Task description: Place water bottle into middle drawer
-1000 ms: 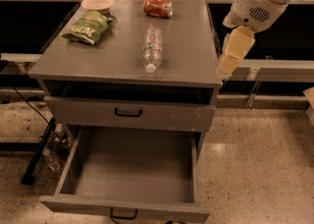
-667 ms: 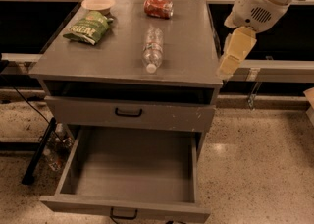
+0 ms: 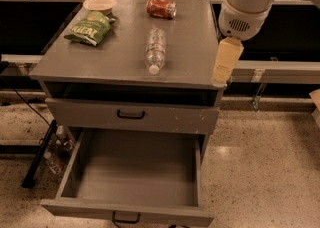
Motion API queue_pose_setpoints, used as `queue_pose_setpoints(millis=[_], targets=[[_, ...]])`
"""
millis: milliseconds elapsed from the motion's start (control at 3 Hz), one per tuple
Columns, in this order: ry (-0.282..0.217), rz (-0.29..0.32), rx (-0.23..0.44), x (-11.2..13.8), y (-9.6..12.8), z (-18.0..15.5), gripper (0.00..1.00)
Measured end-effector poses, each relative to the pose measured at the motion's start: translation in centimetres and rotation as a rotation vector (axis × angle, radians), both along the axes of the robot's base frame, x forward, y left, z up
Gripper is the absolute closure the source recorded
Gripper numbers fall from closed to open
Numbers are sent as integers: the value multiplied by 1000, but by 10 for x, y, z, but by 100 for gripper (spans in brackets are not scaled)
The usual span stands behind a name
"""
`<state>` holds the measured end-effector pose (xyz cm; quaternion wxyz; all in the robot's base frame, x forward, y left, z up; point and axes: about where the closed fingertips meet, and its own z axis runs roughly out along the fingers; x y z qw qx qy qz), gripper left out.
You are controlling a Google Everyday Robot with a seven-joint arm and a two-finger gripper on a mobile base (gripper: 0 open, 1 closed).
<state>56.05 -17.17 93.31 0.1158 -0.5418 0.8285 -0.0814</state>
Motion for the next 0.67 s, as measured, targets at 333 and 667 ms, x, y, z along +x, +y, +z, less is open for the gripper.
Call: queue_pose_setpoints(millis=[333,667], targets=[[-2,-22,-53,1,1,-5,0],[-2,-24,-58,2,1,-6,0]])
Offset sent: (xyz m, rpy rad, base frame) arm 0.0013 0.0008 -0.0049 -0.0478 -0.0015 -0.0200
